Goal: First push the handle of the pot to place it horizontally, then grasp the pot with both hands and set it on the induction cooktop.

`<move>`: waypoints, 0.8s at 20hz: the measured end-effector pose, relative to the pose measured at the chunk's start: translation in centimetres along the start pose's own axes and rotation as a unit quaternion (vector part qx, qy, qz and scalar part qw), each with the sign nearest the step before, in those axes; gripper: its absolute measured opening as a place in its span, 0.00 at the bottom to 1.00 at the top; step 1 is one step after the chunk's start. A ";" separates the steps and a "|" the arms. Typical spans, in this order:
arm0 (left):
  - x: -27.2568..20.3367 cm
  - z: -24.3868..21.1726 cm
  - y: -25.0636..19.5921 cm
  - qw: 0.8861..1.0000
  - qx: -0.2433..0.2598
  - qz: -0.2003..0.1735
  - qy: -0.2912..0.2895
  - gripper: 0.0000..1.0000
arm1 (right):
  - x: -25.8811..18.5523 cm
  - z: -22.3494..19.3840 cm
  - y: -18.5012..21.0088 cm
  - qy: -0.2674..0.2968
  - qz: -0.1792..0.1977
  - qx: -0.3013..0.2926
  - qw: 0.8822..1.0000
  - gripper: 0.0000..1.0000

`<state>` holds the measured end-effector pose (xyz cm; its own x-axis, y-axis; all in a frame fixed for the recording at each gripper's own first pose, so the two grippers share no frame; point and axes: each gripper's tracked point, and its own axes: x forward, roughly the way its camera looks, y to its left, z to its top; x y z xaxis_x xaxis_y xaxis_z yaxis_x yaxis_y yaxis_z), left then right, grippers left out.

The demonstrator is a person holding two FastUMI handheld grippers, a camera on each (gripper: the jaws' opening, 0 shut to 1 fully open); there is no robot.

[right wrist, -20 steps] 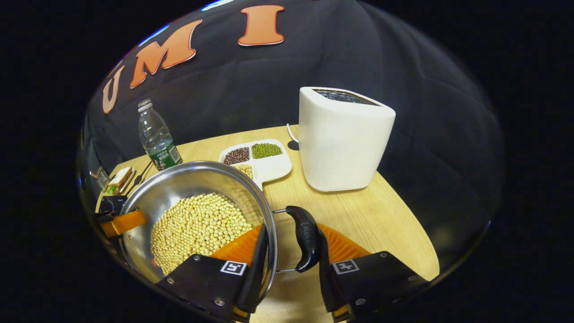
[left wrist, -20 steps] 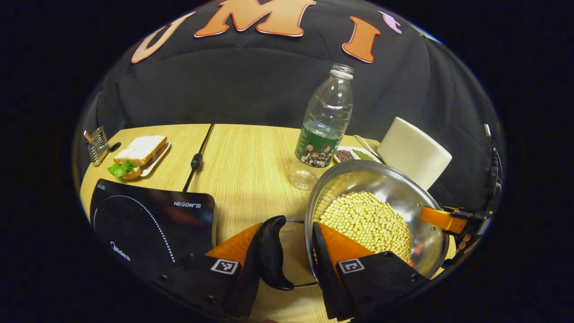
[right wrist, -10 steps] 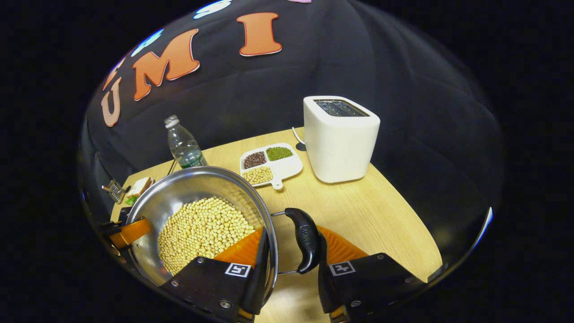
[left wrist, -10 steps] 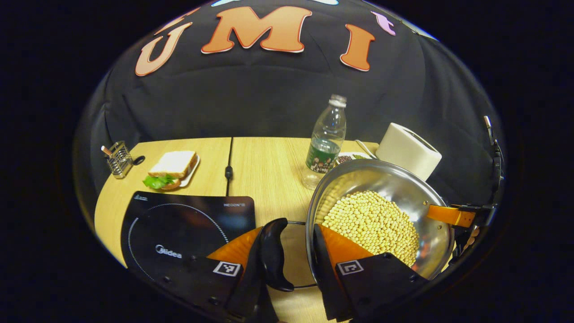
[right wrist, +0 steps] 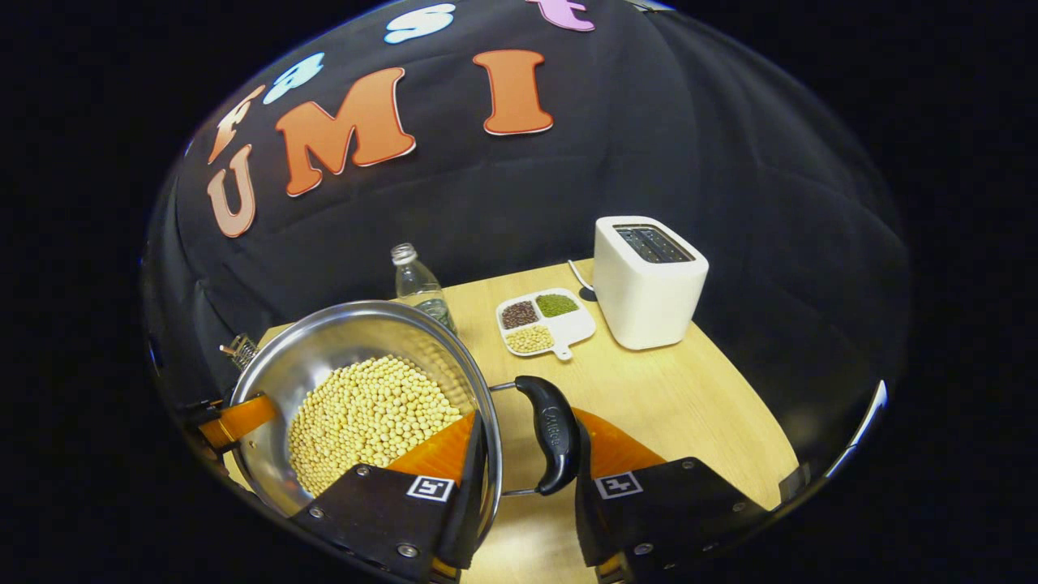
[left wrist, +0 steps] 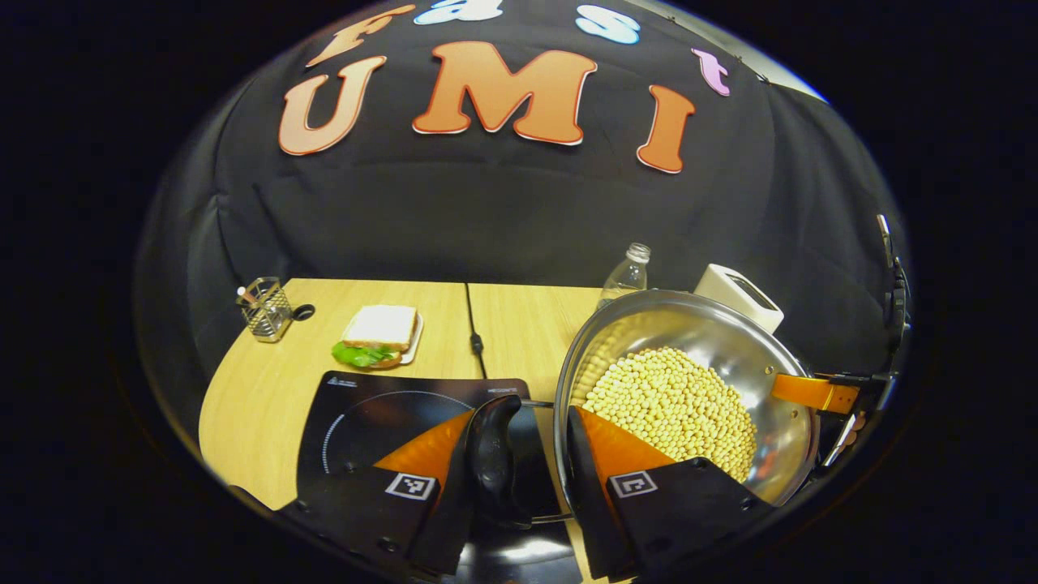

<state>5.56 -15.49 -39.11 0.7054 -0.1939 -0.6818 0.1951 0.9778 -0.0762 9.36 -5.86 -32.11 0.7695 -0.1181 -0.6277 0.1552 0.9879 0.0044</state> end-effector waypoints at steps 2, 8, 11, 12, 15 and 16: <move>-1.1 0.0 2.3 1.000 -0.008 0.009 -0.001 0.64 | -0.5 -0.1 2.2 -0.001 0.009 -0.009 1.000 0.49; -3.5 -0.6 9.4 0.999 -0.029 0.037 0.001 0.61 | -0.5 -1.3 9.0 0.008 0.036 -0.029 0.999 0.49; -4.2 -0.7 12.5 0.998 -0.034 0.050 0.002 0.64 | -0.4 -2.0 12.1 0.014 0.049 -0.035 0.998 0.49; -4.3 -0.8 13.3 0.998 -0.036 0.054 0.001 0.61 | -0.2 -2.1 12.9 0.014 0.052 -0.037 0.998 0.49; -4.4 -1.6 15.8 0.997 -0.041 0.062 0.007 0.64 | 0.3 -3.2 15.0 0.021 0.056 -0.048 0.997 0.49; -4.4 -1.9 16.5 0.997 -0.044 0.063 0.009 0.64 | 0.4 -3.5 15.8 0.023 0.057 -0.050 0.997 0.49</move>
<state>4.40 1.62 -38.73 0.7075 -0.0681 -0.7034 0.0441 0.9977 -0.0521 9.93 10.02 -35.03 0.7485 -0.0017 -0.6632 0.0032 1.0000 0.0011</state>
